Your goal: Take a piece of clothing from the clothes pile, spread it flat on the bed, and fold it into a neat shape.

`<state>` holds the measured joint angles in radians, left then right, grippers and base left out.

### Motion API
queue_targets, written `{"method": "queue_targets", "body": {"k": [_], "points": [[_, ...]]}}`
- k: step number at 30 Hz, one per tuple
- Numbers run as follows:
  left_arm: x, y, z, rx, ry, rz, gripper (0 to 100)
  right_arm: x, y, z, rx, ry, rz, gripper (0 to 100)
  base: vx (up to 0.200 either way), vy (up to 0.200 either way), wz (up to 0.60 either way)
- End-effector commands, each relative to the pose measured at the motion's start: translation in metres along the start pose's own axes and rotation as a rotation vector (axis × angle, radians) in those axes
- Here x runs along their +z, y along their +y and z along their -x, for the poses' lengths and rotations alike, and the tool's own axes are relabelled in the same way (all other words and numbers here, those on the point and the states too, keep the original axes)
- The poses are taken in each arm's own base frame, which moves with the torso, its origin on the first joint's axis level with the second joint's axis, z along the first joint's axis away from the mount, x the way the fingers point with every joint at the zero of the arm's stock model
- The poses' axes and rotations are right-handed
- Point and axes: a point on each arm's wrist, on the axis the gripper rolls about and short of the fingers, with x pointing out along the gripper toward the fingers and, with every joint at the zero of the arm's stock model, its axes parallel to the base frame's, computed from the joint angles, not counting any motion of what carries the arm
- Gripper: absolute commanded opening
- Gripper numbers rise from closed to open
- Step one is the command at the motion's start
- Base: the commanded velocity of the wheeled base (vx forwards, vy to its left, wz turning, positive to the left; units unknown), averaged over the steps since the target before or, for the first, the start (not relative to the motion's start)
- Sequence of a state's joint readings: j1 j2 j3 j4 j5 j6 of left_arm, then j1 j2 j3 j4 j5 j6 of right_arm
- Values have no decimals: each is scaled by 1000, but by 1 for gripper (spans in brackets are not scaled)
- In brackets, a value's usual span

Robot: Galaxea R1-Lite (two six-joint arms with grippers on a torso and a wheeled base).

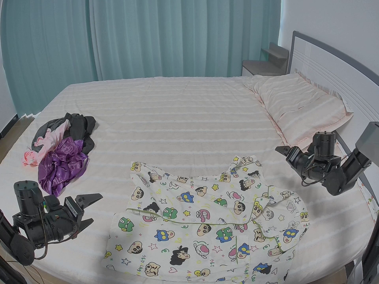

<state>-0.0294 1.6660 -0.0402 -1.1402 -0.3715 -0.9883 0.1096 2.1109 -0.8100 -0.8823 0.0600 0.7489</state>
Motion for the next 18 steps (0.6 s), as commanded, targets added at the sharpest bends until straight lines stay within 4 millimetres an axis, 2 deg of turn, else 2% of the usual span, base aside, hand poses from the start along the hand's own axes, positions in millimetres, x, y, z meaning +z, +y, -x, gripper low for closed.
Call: {"method": "queue_targets", "body": {"k": [1,4,8,11,18], "points": [[-4,-3,-3,-22,47,35,100,-32,-11,-58,-16,128,76,100,0,0,0],[-6,-2,-7,-13,67,41,100,-39,-15,-77,-21,142,88,100,0,0,0],[-7,-2,-9,-13,77,39,100,-45,-10,-97,-20,165,115,100,0,0,0],[-7,-2,-9,-12,77,41,100,-45,-5,-107,-15,170,119,100,0,0,0],[-7,-2,-8,-14,76,55,100,-50,-8,-123,-30,185,123,100,0,0,0]]}}
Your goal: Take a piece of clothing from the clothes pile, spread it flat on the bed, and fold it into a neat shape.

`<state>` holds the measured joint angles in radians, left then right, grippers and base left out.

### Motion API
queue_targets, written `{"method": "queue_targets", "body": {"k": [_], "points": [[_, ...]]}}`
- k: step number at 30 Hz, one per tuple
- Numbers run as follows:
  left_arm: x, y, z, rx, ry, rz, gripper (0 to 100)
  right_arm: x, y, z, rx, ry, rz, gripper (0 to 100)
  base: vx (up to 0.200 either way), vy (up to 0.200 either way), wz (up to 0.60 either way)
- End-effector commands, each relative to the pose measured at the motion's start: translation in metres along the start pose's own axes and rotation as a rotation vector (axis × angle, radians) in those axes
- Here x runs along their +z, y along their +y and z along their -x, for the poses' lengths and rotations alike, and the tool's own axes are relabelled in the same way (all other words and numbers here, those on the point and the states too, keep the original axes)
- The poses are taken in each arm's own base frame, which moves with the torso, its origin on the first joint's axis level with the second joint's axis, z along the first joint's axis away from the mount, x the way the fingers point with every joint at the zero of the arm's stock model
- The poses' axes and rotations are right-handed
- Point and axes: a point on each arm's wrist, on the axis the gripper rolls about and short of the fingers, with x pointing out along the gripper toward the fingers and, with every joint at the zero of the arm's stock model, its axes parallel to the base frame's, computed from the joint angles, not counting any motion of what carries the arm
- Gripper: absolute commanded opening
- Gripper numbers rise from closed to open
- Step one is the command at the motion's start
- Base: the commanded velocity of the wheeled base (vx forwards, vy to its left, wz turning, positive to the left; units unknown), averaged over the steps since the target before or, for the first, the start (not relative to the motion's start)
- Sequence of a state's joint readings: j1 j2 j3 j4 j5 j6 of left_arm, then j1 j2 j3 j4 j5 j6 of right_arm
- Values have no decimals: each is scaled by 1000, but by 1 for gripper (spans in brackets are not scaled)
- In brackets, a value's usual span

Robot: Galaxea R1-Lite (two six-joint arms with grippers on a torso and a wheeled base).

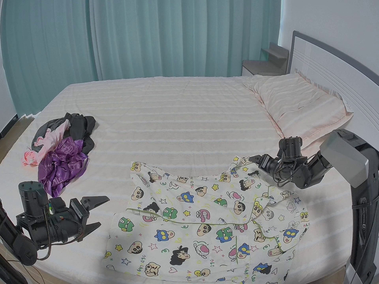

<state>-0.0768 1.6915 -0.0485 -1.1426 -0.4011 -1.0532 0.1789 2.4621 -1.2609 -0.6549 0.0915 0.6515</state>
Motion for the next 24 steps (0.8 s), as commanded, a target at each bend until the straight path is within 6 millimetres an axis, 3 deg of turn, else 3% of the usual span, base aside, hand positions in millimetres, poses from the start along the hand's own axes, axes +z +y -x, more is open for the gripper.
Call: {"method": "queue_targets", "body": {"k": [1,9,10,18,24], "points": [[0,1,-1,5,3,5,100,-12,-7,-20,-18,29,6,100,0,0,0],[-1,1,-1,8,5,9,100,-16,-12,-38,-32,45,27,100,0,0,0],[0,1,-1,7,5,8,100,-17,-12,-39,-35,50,26,0,0,0,0],[-1,2,-1,10,6,9,100,-8,-16,-39,-37,29,15,0,0,0,0],[0,2,-1,11,2,10,100,20,-18,-25,-38,-51,-12,0,0,0,0]]}}
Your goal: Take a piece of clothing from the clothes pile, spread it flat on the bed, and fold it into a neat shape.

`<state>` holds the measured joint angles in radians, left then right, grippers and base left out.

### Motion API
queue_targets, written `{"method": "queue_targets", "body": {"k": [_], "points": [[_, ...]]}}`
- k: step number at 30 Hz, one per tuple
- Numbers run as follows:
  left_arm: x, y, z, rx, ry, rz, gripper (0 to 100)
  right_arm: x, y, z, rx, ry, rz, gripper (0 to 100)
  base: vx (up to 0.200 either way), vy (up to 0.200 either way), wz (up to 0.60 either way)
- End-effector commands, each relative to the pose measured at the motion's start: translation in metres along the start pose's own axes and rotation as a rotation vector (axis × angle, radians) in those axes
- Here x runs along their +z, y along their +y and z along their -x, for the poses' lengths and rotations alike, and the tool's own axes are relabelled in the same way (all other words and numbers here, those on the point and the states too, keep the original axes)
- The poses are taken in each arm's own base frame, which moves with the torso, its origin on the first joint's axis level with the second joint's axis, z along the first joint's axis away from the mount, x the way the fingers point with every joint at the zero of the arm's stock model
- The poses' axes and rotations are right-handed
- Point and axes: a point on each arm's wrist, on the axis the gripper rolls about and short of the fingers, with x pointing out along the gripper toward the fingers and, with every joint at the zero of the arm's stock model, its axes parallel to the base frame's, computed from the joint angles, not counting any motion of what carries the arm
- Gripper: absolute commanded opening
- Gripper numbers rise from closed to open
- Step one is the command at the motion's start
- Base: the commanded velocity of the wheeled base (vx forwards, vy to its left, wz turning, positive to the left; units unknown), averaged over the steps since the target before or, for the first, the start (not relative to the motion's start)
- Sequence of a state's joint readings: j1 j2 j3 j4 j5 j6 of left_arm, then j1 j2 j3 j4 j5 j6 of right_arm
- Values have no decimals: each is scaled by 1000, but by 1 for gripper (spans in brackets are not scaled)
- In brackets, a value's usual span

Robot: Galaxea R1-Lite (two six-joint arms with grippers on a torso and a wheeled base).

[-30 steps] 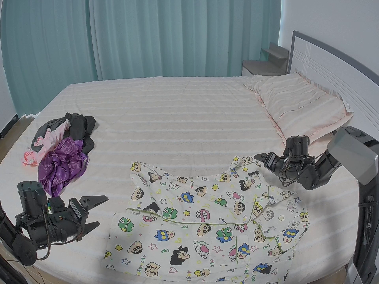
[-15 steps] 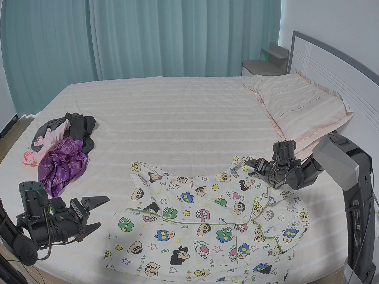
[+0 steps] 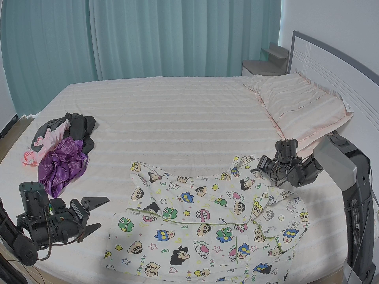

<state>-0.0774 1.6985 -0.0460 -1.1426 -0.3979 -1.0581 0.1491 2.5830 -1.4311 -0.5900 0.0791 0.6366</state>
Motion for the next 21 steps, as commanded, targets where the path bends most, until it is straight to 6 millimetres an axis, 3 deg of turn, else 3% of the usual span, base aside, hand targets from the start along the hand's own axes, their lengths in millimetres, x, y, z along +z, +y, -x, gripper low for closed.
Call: {"method": "queue_targets", "body": {"k": [1,5,15,16,21], "points": [[0,0,0,3,-1,2,100,21,-3,10,-19,-66,-19,0,0,0,0],[0,1,0,4,-4,2,100,30,-9,17,-39,-87,-32,0,0,0,0],[1,1,0,5,-7,1,100,23,-13,14,-50,-70,-59,0,0,0,0],[0,1,0,7,-6,4,100,23,-13,14,-50,-68,-61,100,0,0,0],[0,1,0,9,-7,4,100,27,-14,14,-50,-82,-68,100,0,0,0]]}}
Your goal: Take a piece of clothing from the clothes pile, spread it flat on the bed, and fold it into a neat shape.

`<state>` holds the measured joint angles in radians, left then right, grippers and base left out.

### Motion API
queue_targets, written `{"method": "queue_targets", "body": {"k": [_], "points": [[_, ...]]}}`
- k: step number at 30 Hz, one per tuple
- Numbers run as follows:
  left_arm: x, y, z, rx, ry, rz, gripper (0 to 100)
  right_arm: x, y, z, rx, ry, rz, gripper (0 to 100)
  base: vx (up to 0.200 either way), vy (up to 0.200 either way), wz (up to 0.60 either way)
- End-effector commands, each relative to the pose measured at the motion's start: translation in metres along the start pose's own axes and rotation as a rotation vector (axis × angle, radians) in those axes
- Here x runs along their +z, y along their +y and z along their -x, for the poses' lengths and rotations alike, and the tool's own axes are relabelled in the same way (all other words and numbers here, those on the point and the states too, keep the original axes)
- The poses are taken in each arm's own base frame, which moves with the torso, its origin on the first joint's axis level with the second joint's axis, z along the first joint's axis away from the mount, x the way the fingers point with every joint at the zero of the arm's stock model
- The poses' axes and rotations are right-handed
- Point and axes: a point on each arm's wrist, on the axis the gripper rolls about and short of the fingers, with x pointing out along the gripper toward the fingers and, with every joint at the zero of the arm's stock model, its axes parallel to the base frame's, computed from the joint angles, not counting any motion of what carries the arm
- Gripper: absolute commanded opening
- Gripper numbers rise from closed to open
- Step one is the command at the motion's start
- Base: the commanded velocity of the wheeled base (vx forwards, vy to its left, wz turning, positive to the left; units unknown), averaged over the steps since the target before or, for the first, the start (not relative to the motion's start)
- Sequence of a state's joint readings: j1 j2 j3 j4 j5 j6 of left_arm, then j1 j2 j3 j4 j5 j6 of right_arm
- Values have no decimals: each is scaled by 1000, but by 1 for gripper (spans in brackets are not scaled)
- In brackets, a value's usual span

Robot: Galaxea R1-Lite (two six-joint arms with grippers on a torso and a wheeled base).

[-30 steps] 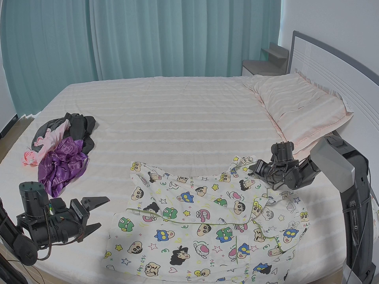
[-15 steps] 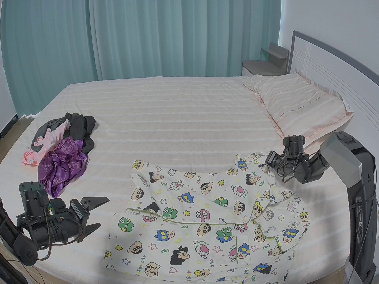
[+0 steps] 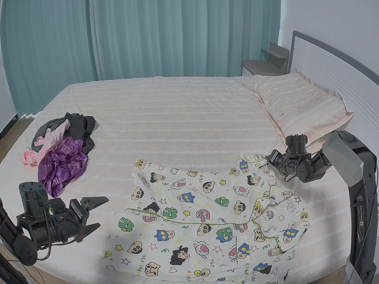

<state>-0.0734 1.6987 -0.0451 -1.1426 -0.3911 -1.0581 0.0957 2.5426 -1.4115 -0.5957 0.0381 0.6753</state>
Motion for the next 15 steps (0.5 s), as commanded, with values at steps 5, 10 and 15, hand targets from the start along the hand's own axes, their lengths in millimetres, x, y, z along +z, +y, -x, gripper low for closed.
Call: {"method": "queue_targets", "body": {"k": [5,10,15], "points": [[-2,2,0,13,9,6,100,16,-2,20,-12,-24,-16,100,0,0,0],[-5,7,1,32,21,19,100,18,-11,60,-54,-5,-15,100,0,0,0],[-7,9,2,44,27,74,100,22,-24,113,-51,-63,-19,100,-40,0,0]]}}
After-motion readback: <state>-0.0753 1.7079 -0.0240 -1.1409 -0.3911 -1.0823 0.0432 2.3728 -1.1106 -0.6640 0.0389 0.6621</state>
